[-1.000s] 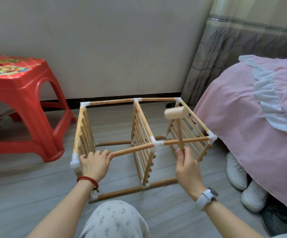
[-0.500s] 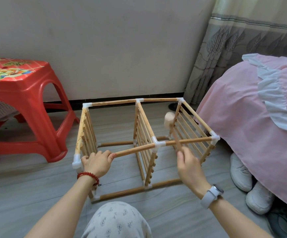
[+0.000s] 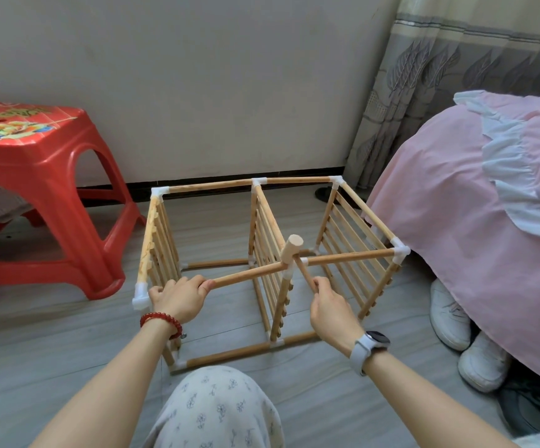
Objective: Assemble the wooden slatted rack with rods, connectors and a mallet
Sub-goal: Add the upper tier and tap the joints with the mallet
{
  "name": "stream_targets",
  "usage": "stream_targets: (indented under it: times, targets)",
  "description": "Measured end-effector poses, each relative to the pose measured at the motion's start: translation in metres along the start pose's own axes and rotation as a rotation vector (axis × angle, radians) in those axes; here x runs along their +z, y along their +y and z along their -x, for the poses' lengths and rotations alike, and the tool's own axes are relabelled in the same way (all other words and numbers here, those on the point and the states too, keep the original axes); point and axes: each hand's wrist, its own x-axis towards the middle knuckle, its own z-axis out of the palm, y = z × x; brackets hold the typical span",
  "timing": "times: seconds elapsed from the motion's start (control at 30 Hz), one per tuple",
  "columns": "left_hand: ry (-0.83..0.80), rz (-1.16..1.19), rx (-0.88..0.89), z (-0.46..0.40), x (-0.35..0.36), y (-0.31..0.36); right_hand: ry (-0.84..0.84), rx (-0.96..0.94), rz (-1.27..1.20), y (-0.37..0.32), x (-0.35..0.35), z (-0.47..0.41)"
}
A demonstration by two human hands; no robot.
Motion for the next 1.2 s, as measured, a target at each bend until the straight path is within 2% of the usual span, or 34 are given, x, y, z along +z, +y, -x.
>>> stream_targets:
  times: [0.1, 0.27, 0.4, 0.47, 0.6, 0.63, 0.67, 0.73, 0.77, 0.8, 0.83, 0.9, 0.97, 1.0, 1.03, 1.1, 1.13, 1.17, 1.2]
  targets:
    - [0.019, 0.005, 0.016, -0.001, -0.002, 0.003, -0.049, 0.081, 0.007, -0.001, -0.004, -0.011]
    - [0.081, -0.026, 0.026, 0.003, 0.006, -0.004, 0.045, -0.055, 0.116, -0.003, -0.007, -0.029]
    - [0.216, -0.073, 0.053, 0.009, 0.012, -0.001, -0.003, -0.06, 0.104, -0.003, -0.019, -0.045]
    - [0.269, -0.094, 0.064, 0.009, 0.012, -0.001, 0.173, -0.156, 0.051, -0.01, -0.041, -0.054]
    - [0.318, -0.135, 0.064, 0.01, 0.017, -0.003, 0.783, -0.382, -0.291, -0.03, -0.067, -0.041]
    - [0.323, -0.147, 0.063, 0.01, 0.02, -0.003, 0.816, -0.372, -0.32, -0.025, -0.055, -0.035]
    - [0.343, -0.15, 0.066, 0.01, 0.023, -0.003, 0.72, -0.306, -0.293, -0.017, -0.037, -0.029]
    - [0.416, -0.136, 0.071, 0.012, 0.03, -0.003, 0.212, -0.049, -0.065, -0.003, 0.001, -0.021]
    - [0.458, -0.116, 0.079, 0.012, 0.033, -0.003, 0.057, 0.041, 0.004, 0.002, 0.01, -0.023]
    - [0.491, -0.1, 0.089, 0.012, 0.037, -0.004, 0.038, 0.056, -0.027, 0.006, 0.01, -0.027]
    - [0.522, -0.094, 0.1, 0.012, 0.04, -0.005, 0.094, 0.03, -0.136, 0.006, 0.005, -0.028]
    - [0.547, -0.101, 0.091, 0.009, 0.042, -0.007, 0.294, -0.137, -0.334, -0.003, -0.007, -0.032]
    - [0.533, -0.101, 0.075, 0.009, 0.043, -0.007, 0.456, -0.263, -0.428, -0.007, -0.009, -0.028]
    - [0.522, -0.097, 0.066, 0.011, 0.044, -0.006, 0.462, -0.245, -0.402, -0.005, -0.002, -0.026]
    - [0.516, -0.092, 0.06, 0.012, 0.045, -0.005, 0.379, -0.184, -0.327, -0.002, 0.005, -0.023]
    - [0.507, -0.078, 0.042, 0.012, 0.042, -0.002, 0.075, -0.029, -0.112, 0.005, 0.013, -0.025]
    - [0.493, -0.078, 0.036, 0.013, 0.041, -0.001, 0.053, -0.035, -0.092, 0.007, 0.01, -0.028]
    - [0.483, -0.085, 0.036, 0.013, 0.041, -0.001, 0.113, -0.086, -0.167, 0.006, 0.003, -0.031]
    - [0.48, -0.095, 0.036, 0.012, 0.041, -0.001, 0.25, -0.183, -0.278, 0.001, -0.005, -0.033]
